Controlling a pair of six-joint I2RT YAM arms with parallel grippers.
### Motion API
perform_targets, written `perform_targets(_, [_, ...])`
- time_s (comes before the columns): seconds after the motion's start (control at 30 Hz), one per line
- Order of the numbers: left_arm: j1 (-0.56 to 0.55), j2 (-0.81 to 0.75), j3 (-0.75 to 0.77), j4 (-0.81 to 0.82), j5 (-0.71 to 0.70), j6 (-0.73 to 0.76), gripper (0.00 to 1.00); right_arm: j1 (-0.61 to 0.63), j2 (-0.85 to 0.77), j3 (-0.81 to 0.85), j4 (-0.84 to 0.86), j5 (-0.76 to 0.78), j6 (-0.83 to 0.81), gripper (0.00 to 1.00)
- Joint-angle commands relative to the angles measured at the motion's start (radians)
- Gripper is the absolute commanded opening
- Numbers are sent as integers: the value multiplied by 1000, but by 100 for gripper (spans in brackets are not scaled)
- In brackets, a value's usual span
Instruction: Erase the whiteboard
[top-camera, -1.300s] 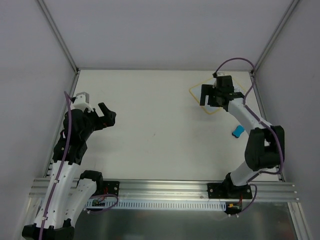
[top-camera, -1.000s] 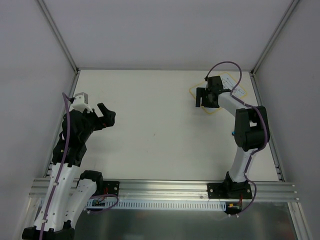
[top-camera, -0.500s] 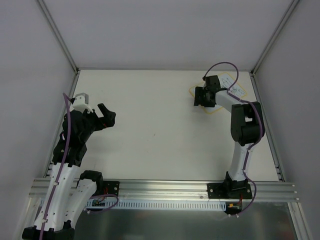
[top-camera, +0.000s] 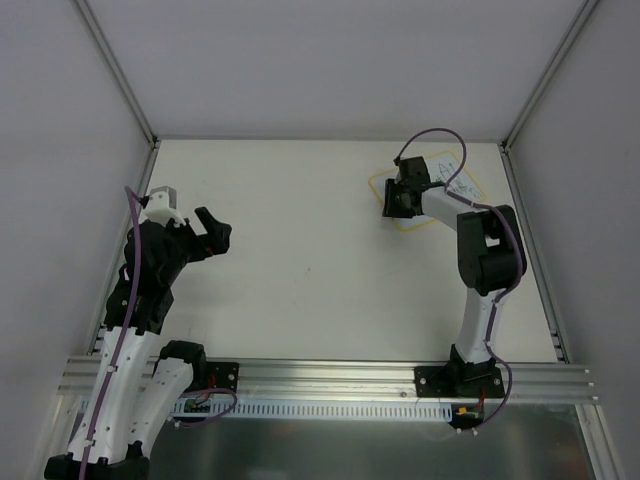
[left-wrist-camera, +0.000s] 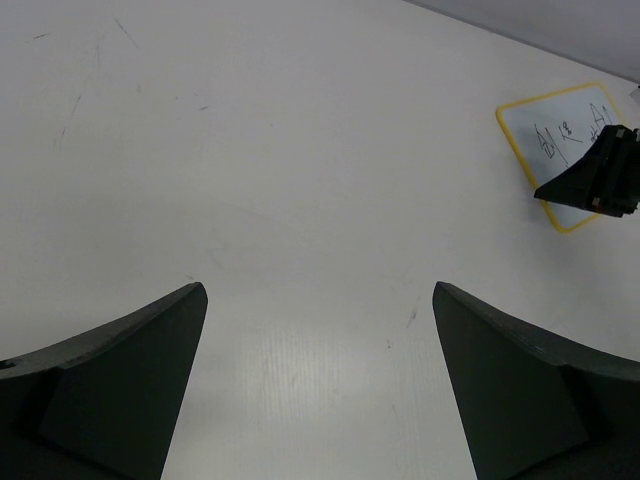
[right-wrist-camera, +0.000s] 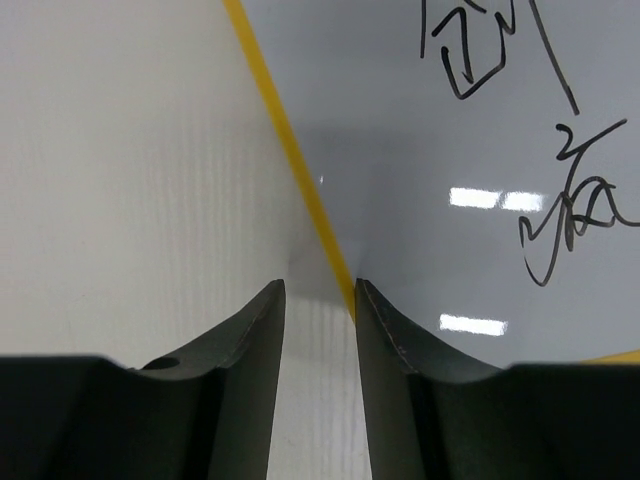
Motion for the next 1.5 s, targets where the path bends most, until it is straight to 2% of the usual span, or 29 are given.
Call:
perform_targets(0.0, [9,-15,-6,40,-15,14,99,70,-29,-83,-46,-22,50,36])
perform_targets(0.2, [9,-19,-11,40,-18,9,99,246,-72,-172,-46,-2,70,32])
perform_targets(0.27, [9,-19,-13,40,-21,9,99,330,-83,-198,-48,-8,87,26])
perform_targets(0.53, [9,-19,-17,40,-31,6,99,589,-121,-180,-192,-37,154,27])
perform_targets(0.77, [9,-13,-19,40,-36,4,99,712,-169,-229,-252,-154,217,27])
perform_targets(0.9, [9,-5,-19,40,-36,4,99,780,-169,-238,-288,-243,206,27])
perform_targets(1.07, [9,-7,-20,40,-36,4,99,869,-175,-267,-342,-272,160,28])
perform_targets(1.2, [9,-7,-19,40,-36,4,99,881,-264,-283,-354,-183,139,28])
perform_targets(1.33, [9,-5,-23,40,-36,1,99,869,-406,-194,-435,103,85,34])
perform_targets(1.43, [9,-4,-23,40,-33,0,99,796,-480,-164,-437,241,90,43])
perform_targets(1.47, [9,-7,-23,40,-31,1,99,732,-521,-164,-437,271,105,51])
